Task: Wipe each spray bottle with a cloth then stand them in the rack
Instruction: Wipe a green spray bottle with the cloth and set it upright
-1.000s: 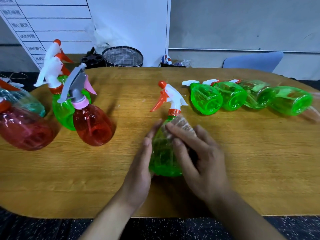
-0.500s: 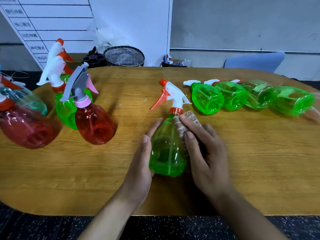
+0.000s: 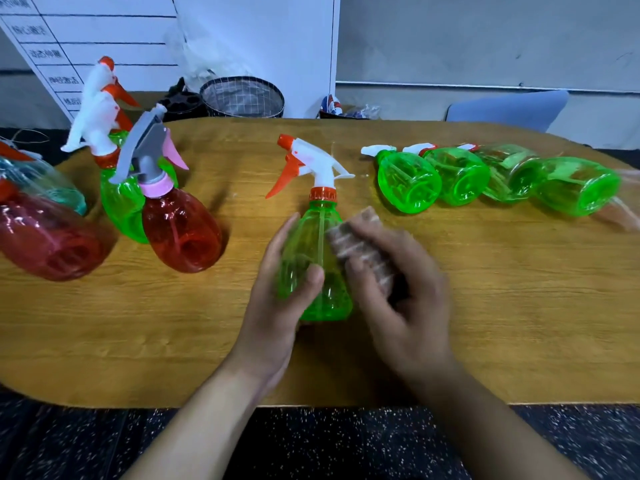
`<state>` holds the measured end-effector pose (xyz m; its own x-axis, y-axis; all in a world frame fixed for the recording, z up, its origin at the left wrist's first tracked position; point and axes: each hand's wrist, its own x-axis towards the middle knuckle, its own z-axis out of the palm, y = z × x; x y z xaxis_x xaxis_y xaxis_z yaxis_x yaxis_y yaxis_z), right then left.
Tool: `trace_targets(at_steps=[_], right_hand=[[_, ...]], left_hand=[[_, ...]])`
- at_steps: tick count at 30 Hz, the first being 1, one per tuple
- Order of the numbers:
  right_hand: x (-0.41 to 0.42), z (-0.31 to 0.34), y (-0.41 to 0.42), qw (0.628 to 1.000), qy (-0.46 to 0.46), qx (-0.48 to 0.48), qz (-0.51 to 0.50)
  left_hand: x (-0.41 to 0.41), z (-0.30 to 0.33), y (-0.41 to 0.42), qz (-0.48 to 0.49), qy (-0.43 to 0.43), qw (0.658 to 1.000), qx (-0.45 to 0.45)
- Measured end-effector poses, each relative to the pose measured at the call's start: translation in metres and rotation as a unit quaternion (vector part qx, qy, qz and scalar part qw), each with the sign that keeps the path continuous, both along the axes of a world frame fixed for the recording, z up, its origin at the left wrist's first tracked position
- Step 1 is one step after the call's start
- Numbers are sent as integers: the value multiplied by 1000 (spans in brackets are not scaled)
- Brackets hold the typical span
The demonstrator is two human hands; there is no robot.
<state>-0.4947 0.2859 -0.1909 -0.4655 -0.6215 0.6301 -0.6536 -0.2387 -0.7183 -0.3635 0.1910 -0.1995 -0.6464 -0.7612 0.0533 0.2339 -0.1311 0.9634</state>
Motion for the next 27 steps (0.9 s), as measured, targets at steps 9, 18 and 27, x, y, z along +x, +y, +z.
trace_targets(at_steps=[9, 18, 27], right_hand=[[-6, -11, -13, 986, -165, 30, 17], [-35, 8, -11, 997, -32, -7, -65], [-66, 22, -4, 990, 99, 84, -50]], left_hand=[[-2, -4, -2, -21, -9, 1000, 4], [-4, -15, 3, -42, -35, 992, -113], [-4, -16, 3, -65, -79, 977, -189]])
